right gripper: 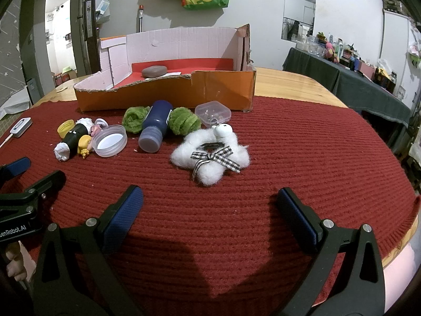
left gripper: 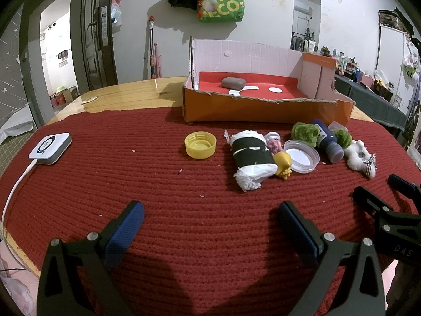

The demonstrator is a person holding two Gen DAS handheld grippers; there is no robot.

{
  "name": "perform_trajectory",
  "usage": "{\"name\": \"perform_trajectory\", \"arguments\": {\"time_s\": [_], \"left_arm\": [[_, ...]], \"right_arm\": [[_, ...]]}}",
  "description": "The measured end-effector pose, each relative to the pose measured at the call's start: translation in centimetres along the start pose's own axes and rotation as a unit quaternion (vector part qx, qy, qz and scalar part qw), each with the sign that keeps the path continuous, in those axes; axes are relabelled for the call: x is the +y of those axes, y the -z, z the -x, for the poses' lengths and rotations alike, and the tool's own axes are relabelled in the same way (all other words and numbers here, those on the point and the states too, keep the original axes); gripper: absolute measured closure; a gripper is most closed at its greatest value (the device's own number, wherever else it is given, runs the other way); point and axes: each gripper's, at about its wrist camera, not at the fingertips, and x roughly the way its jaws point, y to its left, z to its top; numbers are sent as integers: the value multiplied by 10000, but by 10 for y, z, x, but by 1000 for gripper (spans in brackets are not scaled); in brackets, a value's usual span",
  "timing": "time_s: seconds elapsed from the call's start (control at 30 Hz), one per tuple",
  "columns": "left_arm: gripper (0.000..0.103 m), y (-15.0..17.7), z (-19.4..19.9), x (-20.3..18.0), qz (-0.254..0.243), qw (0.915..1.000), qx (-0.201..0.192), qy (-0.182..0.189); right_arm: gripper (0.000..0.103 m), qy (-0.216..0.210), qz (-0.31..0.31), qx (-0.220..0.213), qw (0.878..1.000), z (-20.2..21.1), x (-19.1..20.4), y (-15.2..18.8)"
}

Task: Organize objects
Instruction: 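Reach the right gripper to the white bunny plush while the left approaches the yellow cap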

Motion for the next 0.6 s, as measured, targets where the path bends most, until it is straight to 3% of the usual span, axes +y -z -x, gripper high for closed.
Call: {"name": "perform_trajectory", "arguments": {"time_s": [0.6], "left_arm": [[0, -4, 0, 1, -25, 10000, 72, 56]], "right_arm": [[0, 4, 21, 15, 10000, 1, 1, -2]]}}
